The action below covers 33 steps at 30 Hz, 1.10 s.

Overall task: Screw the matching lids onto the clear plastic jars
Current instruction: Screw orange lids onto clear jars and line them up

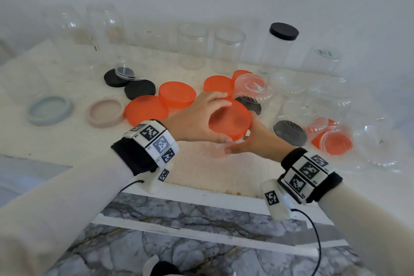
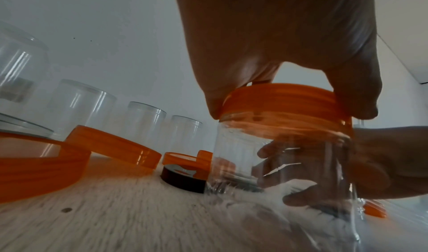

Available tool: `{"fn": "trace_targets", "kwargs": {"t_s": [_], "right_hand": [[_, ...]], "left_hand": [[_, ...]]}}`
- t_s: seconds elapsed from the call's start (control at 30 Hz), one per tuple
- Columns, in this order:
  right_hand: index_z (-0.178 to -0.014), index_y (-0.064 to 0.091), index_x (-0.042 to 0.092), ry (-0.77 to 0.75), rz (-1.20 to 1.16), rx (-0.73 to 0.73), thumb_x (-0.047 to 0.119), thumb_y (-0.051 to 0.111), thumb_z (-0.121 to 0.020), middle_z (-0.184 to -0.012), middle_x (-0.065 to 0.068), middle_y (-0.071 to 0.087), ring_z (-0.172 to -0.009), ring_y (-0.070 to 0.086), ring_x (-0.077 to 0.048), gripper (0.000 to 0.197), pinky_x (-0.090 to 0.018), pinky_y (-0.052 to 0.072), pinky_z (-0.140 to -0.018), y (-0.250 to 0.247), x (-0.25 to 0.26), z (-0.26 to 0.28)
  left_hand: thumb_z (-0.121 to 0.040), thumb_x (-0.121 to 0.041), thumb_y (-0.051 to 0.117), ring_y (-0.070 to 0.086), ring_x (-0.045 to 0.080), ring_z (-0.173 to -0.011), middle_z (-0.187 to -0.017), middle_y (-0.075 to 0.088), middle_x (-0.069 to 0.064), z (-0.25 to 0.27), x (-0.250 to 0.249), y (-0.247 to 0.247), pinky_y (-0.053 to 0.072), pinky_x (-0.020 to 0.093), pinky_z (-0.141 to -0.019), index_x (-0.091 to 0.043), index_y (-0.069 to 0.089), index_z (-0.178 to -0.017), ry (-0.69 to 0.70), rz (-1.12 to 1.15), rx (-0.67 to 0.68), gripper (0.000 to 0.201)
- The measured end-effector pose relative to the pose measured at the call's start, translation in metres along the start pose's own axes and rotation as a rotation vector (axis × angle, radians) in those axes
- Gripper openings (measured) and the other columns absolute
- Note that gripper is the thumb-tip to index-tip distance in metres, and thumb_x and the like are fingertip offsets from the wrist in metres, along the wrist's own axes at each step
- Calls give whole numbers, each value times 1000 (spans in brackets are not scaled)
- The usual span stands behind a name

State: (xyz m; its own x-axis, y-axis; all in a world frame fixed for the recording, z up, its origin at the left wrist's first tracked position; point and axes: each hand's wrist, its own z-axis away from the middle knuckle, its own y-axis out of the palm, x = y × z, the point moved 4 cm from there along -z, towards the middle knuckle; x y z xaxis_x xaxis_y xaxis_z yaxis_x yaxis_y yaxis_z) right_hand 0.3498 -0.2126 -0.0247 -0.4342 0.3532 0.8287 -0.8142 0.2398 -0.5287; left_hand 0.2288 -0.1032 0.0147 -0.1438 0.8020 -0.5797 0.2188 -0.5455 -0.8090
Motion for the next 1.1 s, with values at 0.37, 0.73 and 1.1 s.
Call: {"fn": "trace_targets", "kwargs": {"t_s": [0.37,0.73,1.1], "right_hand": [[-142,12,23,-141,54,65,29,83,-57,-137,5,28,-126,38,-13,110,-35,37,-108,-37,62,19],[-147,8,25,-128,956,239,50,79,-63,-136,-4,32,-126,36,-27,113,-45,42,-99,-4,98,-7],[-141,20,42,-157,999,455,22,82,-60,-132,7,24,-113,40,-22,104,-41,48,-85,-5,110,-10]], "left_hand": [[-38,-70,78,19,2,-136,-151,12,-7,15,31,7,22,16,-103,-37,-12,-141,-102,463,23,141],[-52,-35,87,32,11,-131,-147,28,-1,-1,50,18,31,20,-106,-24,5,-146,-176,422,178,125],[-62,-17,85,45,7,-121,-126,50,-13,-5,54,21,33,24,-104,-31,35,-128,-197,477,245,84]]}}
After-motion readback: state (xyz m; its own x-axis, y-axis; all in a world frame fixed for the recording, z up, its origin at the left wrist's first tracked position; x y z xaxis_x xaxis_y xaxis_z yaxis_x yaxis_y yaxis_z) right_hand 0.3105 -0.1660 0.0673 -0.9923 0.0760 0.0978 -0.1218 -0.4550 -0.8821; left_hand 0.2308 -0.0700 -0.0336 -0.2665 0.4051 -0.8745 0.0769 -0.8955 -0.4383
